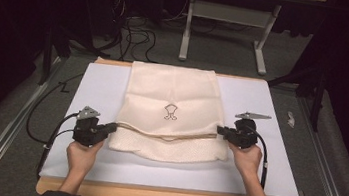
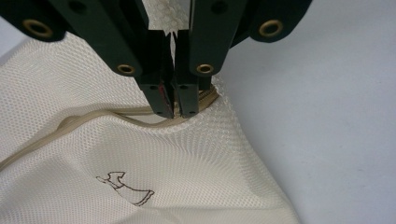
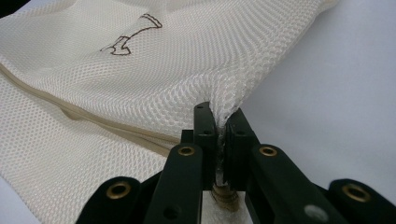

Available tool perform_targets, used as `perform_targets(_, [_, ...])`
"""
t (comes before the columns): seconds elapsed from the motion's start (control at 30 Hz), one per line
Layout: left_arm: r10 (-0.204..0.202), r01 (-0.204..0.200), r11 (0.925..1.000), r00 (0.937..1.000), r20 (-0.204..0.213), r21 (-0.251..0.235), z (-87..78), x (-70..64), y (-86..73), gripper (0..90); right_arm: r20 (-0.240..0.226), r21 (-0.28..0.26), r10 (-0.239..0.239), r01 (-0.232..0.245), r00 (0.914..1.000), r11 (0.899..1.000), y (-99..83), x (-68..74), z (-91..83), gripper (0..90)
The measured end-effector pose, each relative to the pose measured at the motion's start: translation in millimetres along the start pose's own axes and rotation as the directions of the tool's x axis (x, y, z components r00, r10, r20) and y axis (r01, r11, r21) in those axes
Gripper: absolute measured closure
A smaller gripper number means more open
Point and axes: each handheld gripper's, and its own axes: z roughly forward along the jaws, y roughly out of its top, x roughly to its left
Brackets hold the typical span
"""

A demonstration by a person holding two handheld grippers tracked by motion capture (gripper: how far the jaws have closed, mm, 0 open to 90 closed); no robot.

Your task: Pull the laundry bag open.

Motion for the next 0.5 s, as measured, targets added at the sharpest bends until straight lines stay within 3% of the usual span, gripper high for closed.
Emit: perform_targets(0.5, [0.002, -0.002, 0.9991, 1.0000, -0.008, 0.041, 8.0, 1.1, -6.0, 86.9, 0.011, 0.027, 0.011, -0.012, 0.9999, 1.000, -12.8, -5.1, 7.4, 86.2])
